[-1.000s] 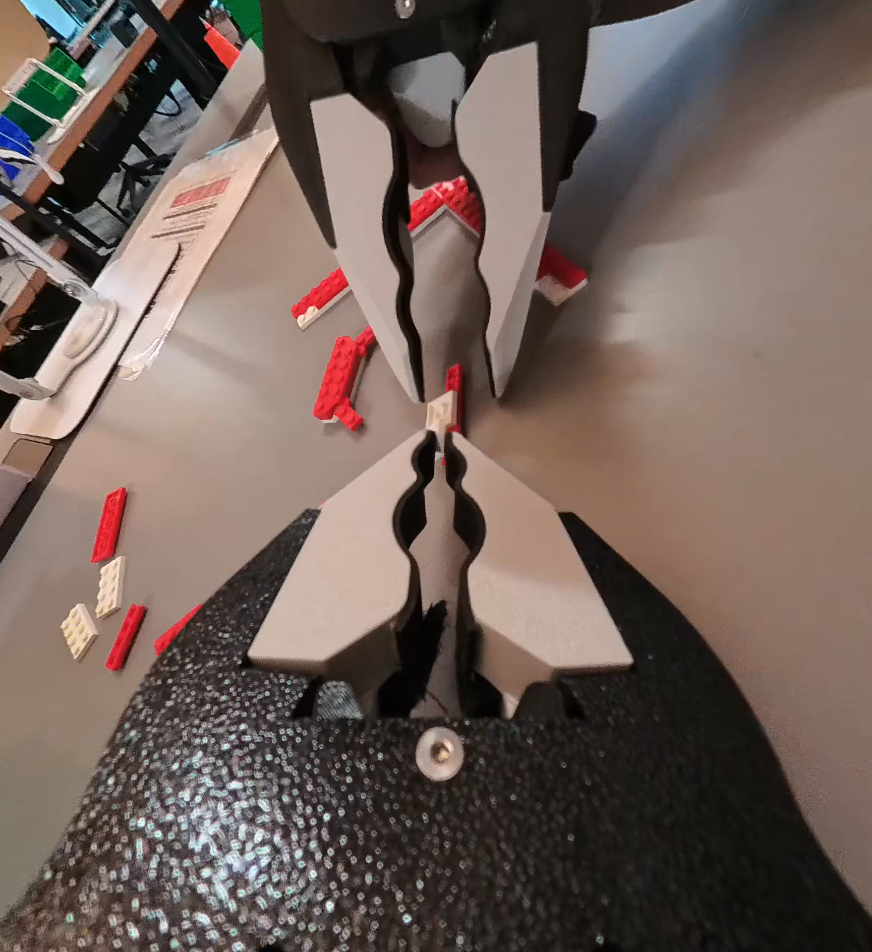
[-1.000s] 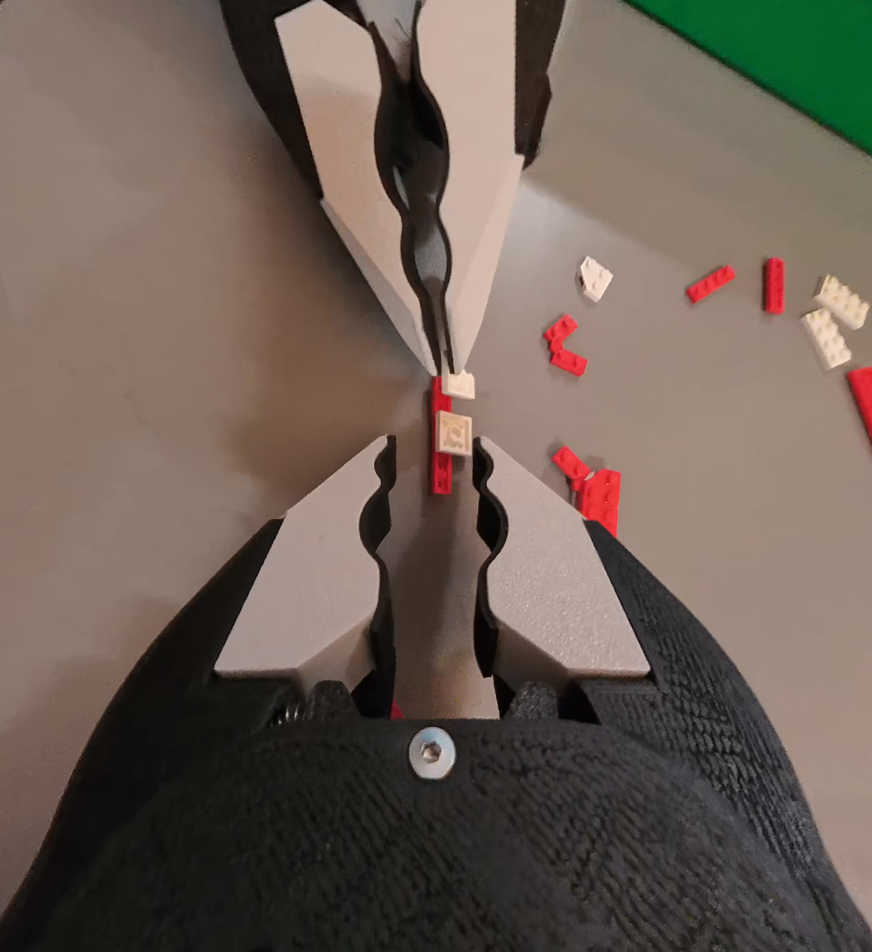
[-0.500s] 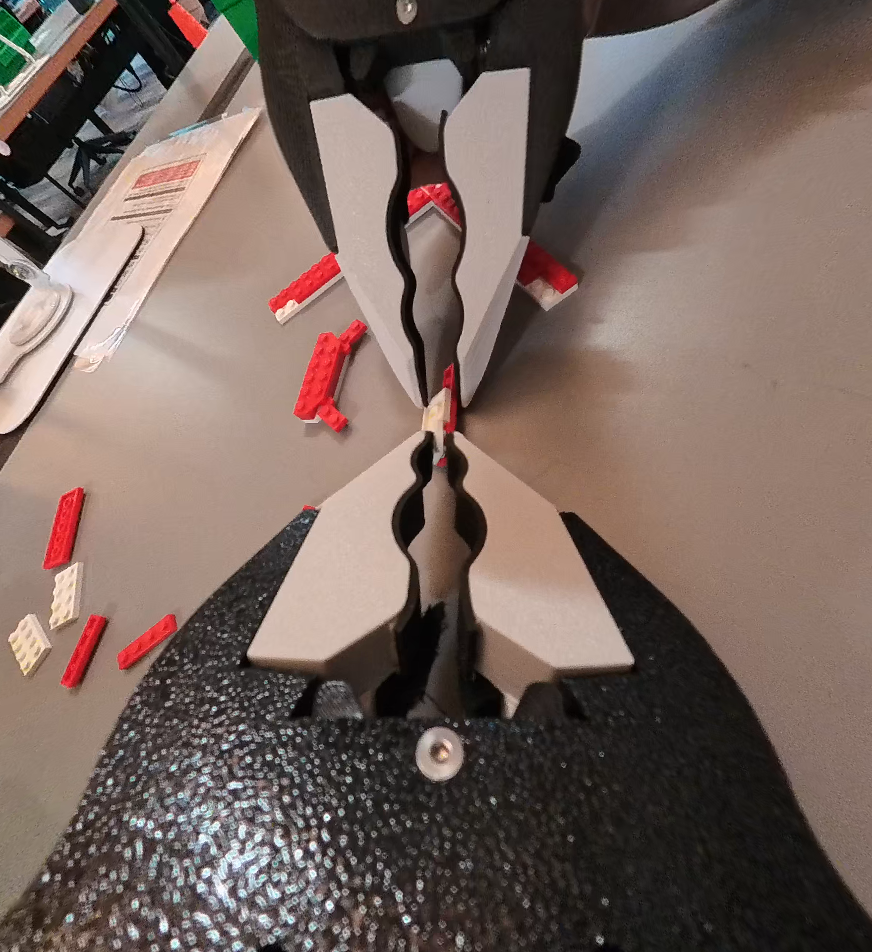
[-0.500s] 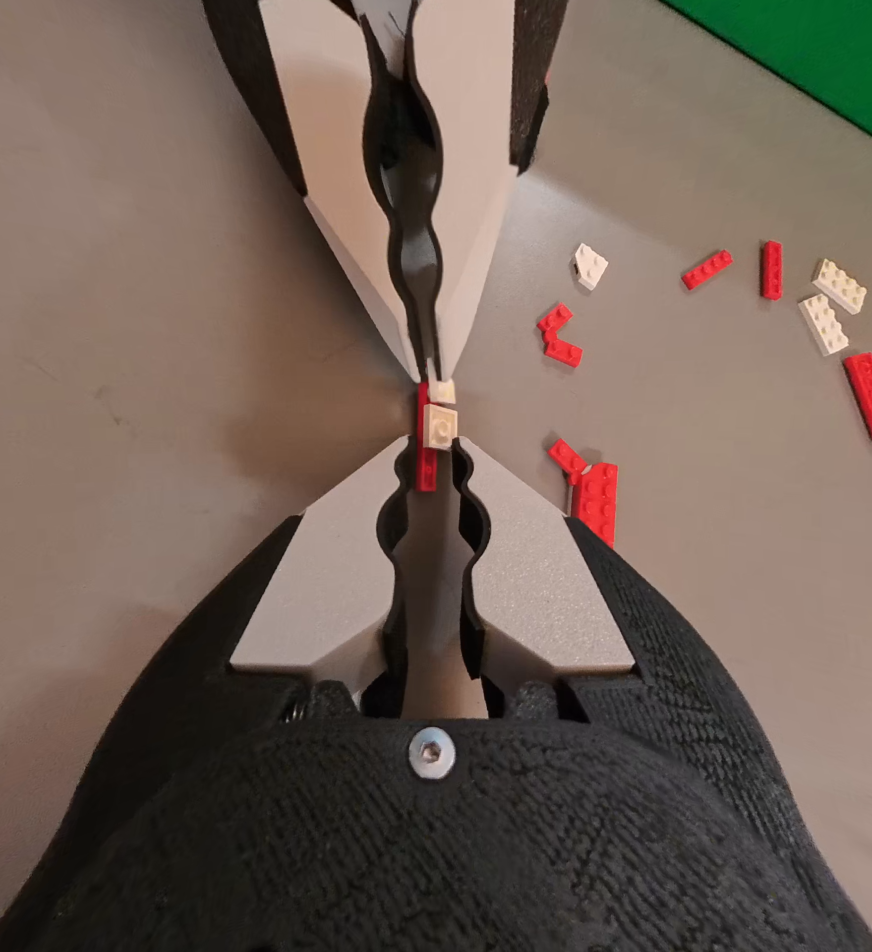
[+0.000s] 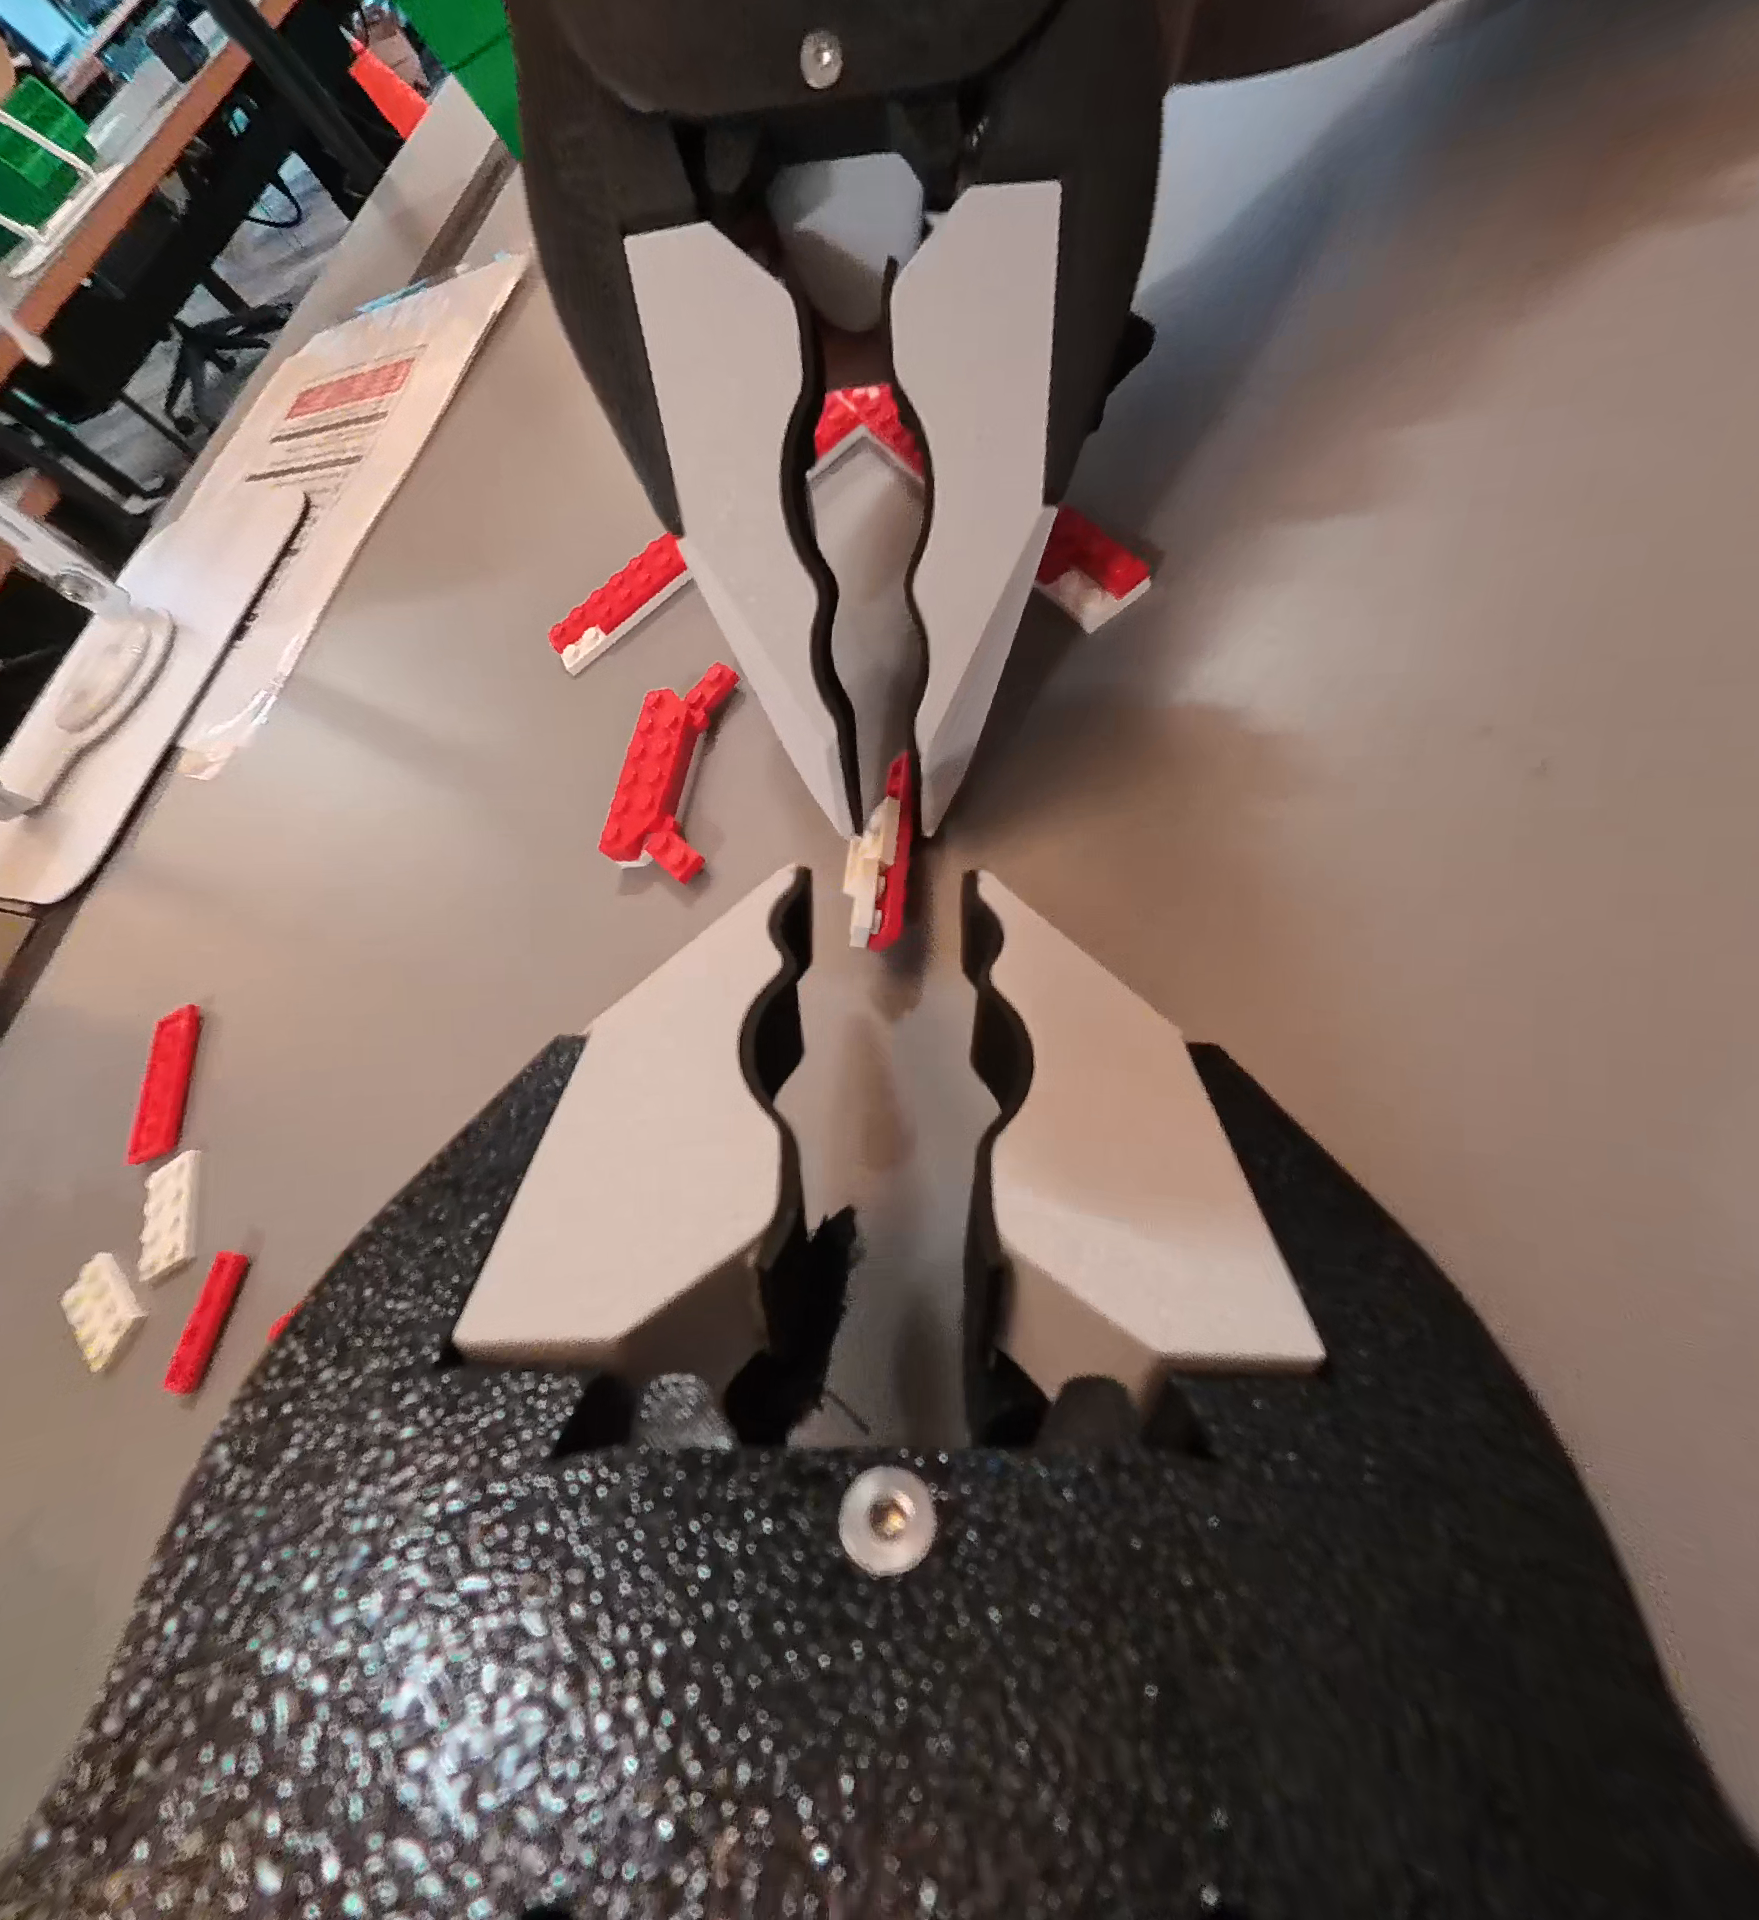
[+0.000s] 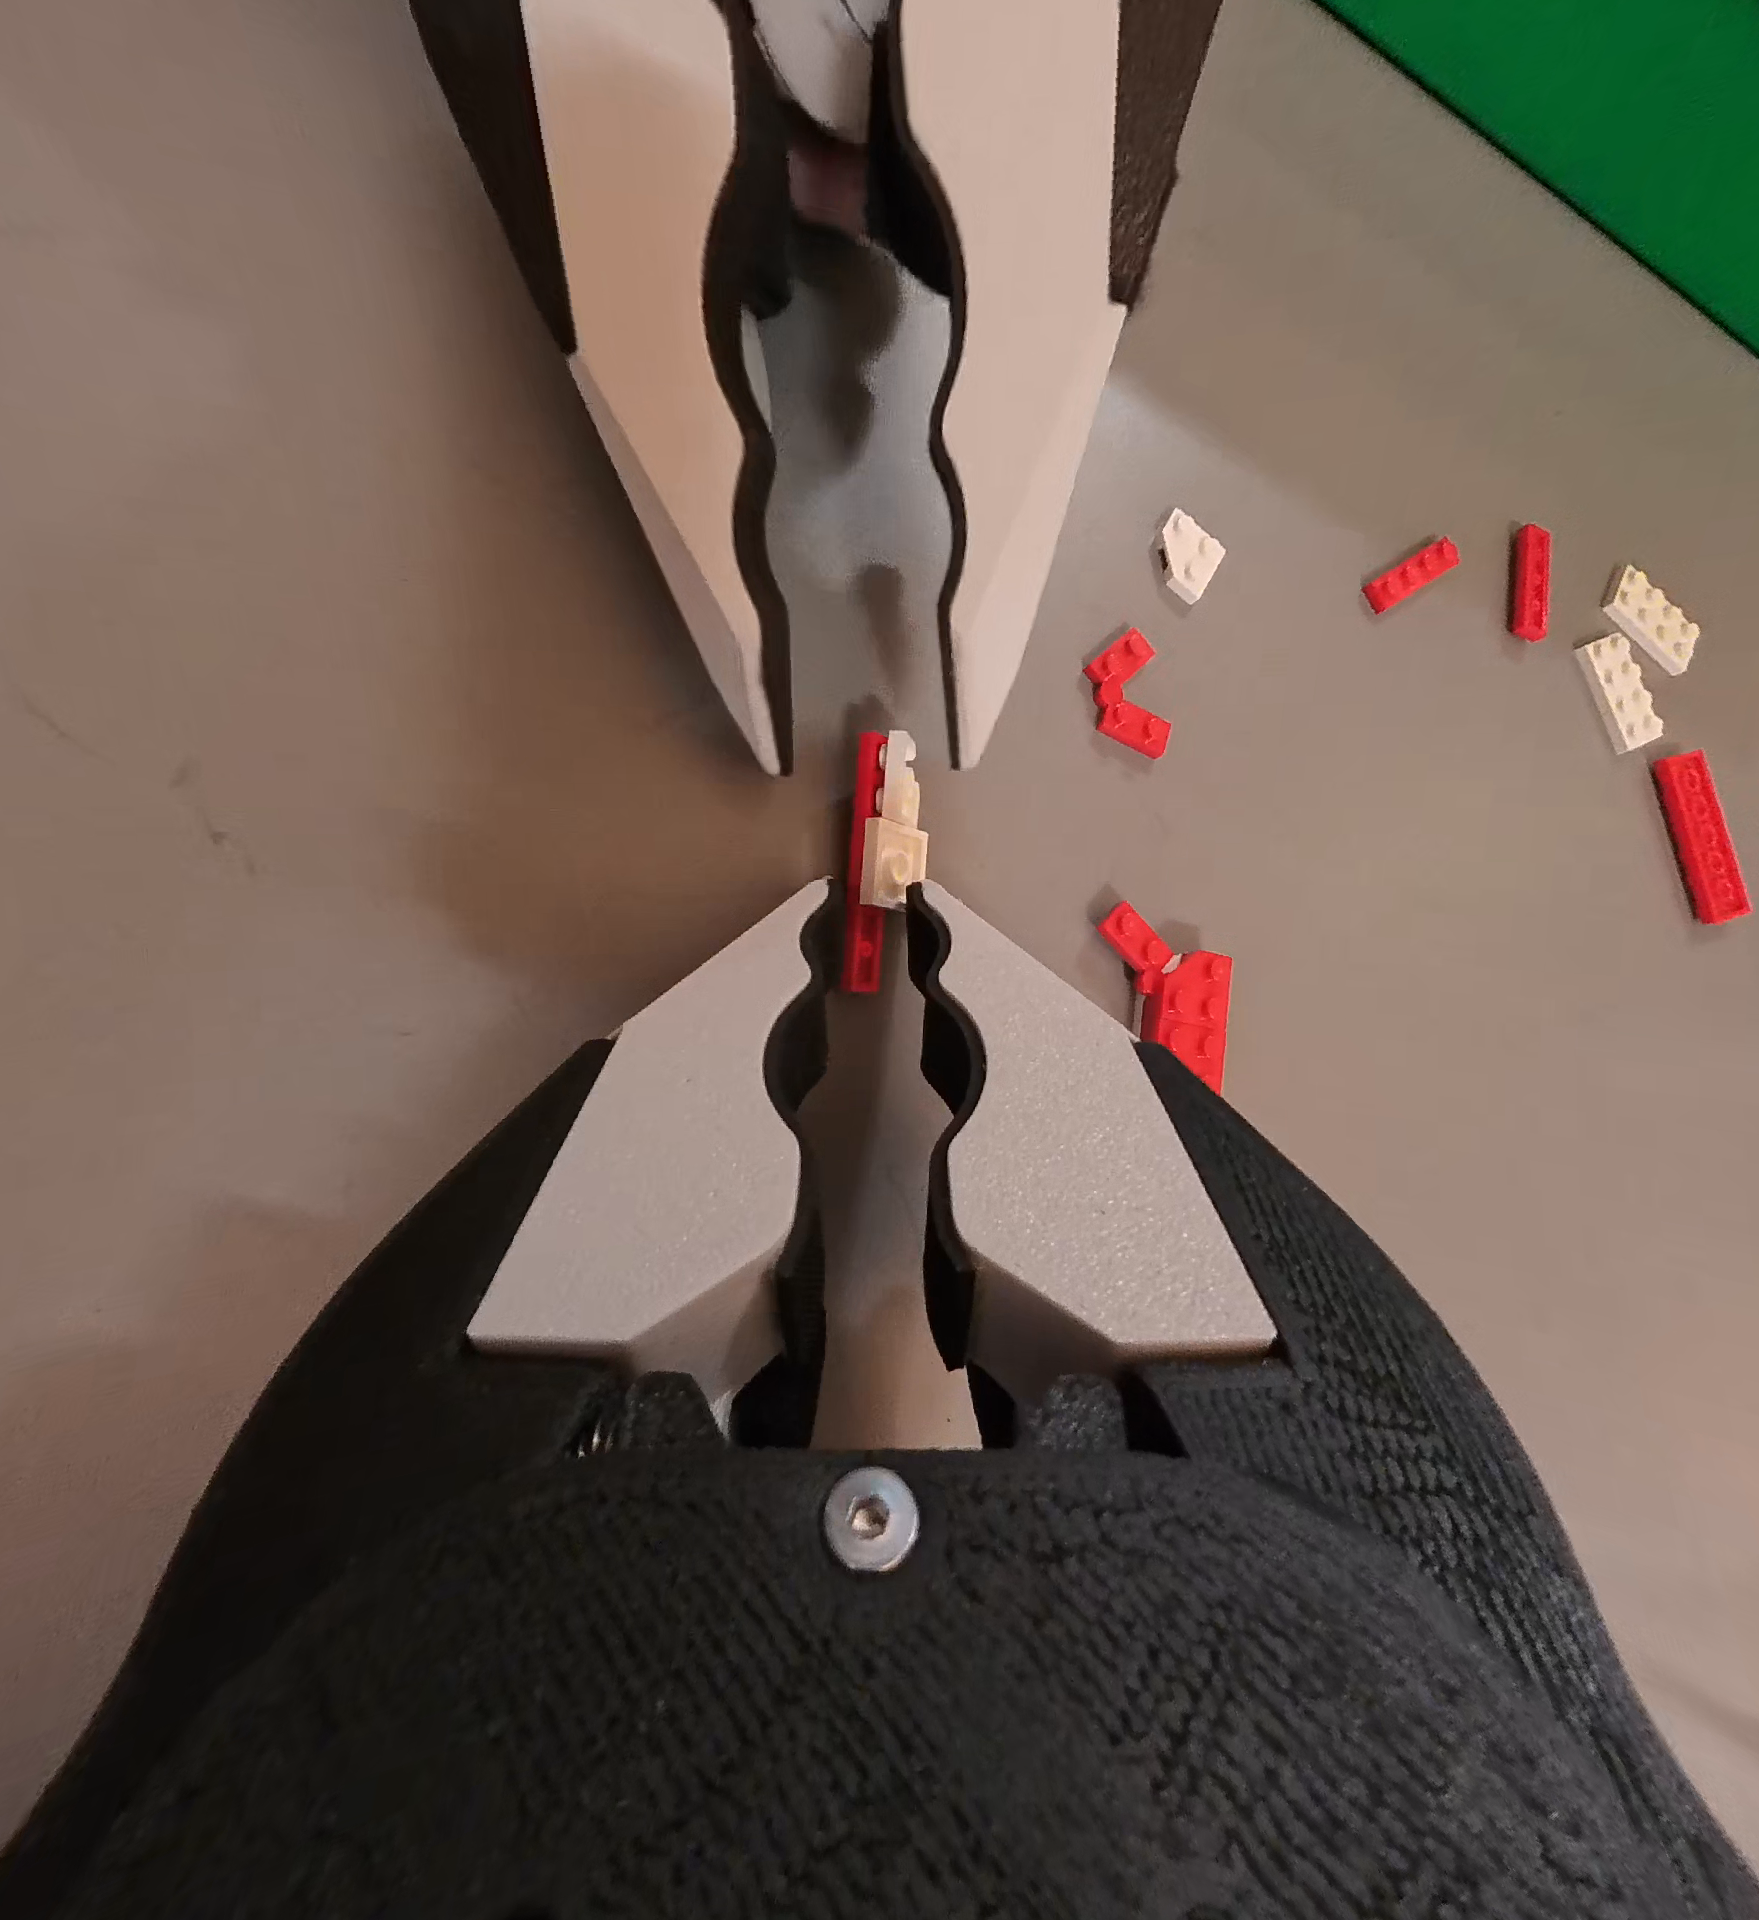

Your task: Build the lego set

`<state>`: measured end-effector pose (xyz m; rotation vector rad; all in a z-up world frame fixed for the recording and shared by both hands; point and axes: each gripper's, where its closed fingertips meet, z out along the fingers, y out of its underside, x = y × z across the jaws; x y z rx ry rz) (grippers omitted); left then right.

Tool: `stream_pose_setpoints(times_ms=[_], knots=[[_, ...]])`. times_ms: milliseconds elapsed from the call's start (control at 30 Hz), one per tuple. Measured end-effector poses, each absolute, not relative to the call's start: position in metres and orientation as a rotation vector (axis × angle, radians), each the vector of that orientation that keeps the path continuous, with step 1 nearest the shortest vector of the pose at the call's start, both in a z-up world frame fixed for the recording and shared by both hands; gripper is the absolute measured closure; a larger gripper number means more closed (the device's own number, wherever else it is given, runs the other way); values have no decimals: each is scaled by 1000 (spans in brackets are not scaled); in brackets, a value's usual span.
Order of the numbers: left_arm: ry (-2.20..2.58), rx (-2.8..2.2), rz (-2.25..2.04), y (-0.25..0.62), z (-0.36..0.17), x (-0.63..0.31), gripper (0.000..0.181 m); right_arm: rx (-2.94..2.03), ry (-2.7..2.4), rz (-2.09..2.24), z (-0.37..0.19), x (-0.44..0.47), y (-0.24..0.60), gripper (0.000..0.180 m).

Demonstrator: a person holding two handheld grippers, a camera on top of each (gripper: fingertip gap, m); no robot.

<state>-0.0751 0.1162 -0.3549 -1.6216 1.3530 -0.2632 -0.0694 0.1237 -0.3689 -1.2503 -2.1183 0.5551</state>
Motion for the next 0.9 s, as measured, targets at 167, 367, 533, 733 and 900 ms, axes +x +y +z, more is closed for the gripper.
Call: stream_pose_setpoints(times_ms=[167,367,533,733,900], knots=[[1394,-1611,-148,122,-359,-75,167,-1249,-2119,555,-369,-70,124,170],[1455,-1604,-69,122,-364,-74,174,-1254,-2114,552,-369,-70,124,171],[1474,-1608,-22,122,-366,-74,175,-1262,-2110,557,-369,-70,125,171],[1439,-1627,-49,124,-365,-75,176,-1333,-2073,610,-368,-71,127,172],[1425,-1661,-85,126,-365,-76,174,-1419,-2021,716,-367,-73,128,172]])
